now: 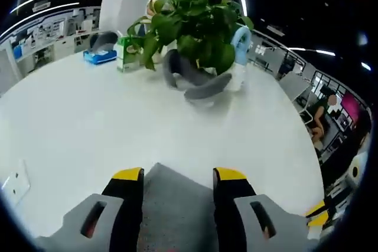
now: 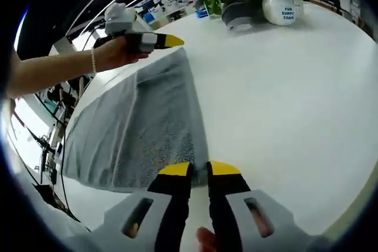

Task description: Fold the towel on the table until its edges align and the towel forms a compact rectangular stack.

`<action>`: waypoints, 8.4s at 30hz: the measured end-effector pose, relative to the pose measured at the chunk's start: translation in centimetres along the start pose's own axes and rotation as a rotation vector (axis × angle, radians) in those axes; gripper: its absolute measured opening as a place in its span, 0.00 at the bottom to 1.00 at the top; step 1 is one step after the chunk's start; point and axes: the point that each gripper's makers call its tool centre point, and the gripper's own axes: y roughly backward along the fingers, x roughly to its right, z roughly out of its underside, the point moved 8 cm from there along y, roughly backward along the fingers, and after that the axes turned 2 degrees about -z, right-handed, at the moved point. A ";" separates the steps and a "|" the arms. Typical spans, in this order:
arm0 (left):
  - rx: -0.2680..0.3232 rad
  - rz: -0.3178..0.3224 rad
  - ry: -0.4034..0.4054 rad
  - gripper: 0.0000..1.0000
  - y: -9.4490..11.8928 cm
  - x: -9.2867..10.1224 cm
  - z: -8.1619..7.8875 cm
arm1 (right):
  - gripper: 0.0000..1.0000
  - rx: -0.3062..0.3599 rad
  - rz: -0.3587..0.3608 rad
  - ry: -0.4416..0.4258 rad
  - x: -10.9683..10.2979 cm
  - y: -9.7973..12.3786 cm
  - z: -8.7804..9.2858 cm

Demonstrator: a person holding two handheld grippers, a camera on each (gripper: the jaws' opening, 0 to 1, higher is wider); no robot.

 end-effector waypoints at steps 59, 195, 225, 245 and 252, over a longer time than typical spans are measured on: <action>-0.043 -0.121 -0.132 0.06 -1.7 0.2 0.5 | 0.00 -0.022 -0.020 0.010 -0.5 -0.1 0.2; 0.372 -0.266 0.085 0.05 31.7 -8.0 4.1 | 0.00 0.162 -0.347 0.503 -27.8 9.5 -0.8; 0.392 -0.350 0.156 0.06 39.9 -14.7 11.2 | 0.00 0.034 -0.520 0.558 -36.9 5.5 1.1; 0.420 -0.367 0.200 0.06 42.6 -18.1 13.6 | 0.00 -0.029 -0.621 0.697 -42.6 2.9 2.2; 0.420 -0.379 0.212 0.06 43.1 -19.0 14.4 | 0.00 -0.051 -0.660 0.749 -44.3 2.0 2.5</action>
